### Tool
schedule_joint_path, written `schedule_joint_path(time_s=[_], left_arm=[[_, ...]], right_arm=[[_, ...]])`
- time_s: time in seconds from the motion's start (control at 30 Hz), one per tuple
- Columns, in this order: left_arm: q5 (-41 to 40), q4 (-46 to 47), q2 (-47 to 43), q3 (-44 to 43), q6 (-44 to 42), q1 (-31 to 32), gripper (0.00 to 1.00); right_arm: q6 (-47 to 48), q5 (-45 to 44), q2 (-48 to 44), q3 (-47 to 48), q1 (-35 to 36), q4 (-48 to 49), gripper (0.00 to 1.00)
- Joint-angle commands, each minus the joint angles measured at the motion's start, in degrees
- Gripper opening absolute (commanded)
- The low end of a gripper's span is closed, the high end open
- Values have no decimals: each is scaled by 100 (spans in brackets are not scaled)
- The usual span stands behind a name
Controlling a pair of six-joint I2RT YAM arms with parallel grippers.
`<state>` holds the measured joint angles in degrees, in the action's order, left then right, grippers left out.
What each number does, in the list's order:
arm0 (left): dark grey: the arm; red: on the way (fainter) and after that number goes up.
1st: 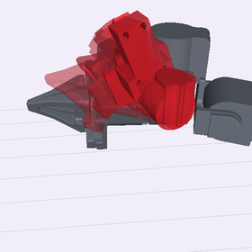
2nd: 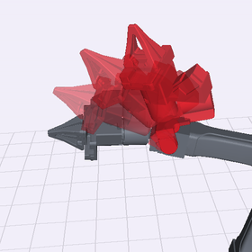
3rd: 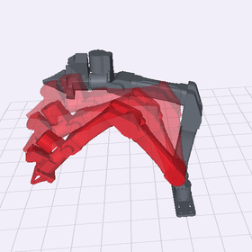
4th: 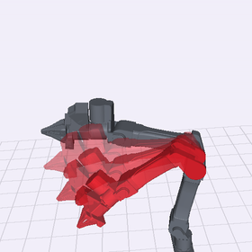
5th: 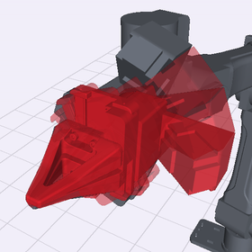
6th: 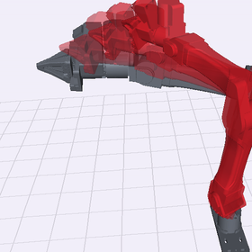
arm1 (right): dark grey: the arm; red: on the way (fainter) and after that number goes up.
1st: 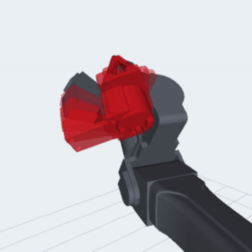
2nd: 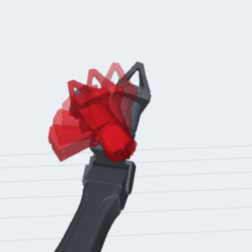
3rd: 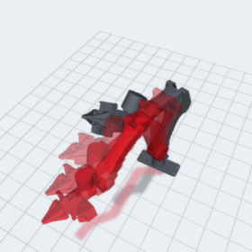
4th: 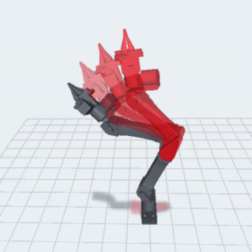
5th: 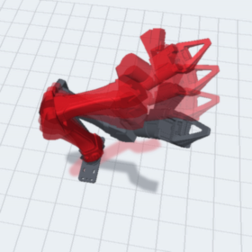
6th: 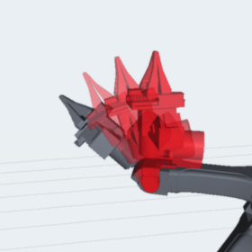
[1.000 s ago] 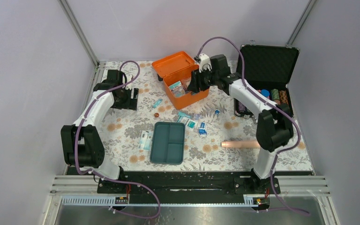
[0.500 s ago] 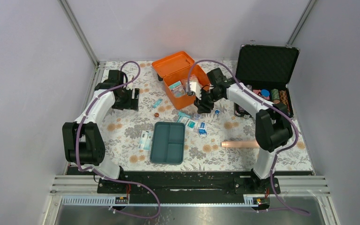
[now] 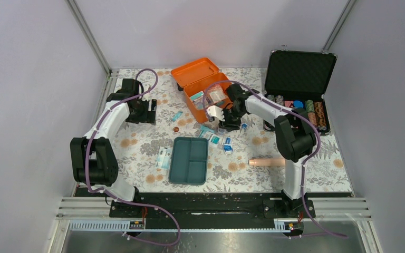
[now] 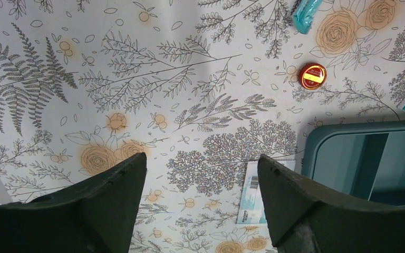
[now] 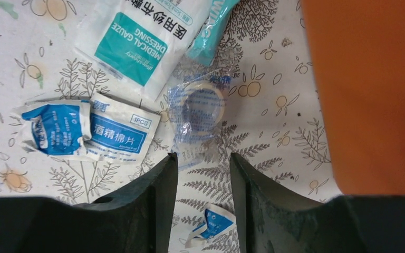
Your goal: Organize the medicine kit
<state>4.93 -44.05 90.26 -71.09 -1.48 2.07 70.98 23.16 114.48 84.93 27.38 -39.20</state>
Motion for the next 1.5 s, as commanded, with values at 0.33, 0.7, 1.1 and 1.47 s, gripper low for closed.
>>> schedule_joint_path(time_s=[0.33, 0.7, 1.1, 1.47], left_arm=[[28, 87, -160, -38, -44, -31, 77], [70, 89, -120, -23, -37, -31, 77], [157, 139, -11, -68, 40, -31, 77], [77, 147, -194, 26, 2, -31, 77]], right_arm=[[501, -245, 269, 281, 150, -371, 32], [313, -33, -409, 33, 146, -539, 0], [-4336, 627, -1491, 717, -32, 904, 0], [-8826, -1550, -122, 2081, -22, 1693, 0]])
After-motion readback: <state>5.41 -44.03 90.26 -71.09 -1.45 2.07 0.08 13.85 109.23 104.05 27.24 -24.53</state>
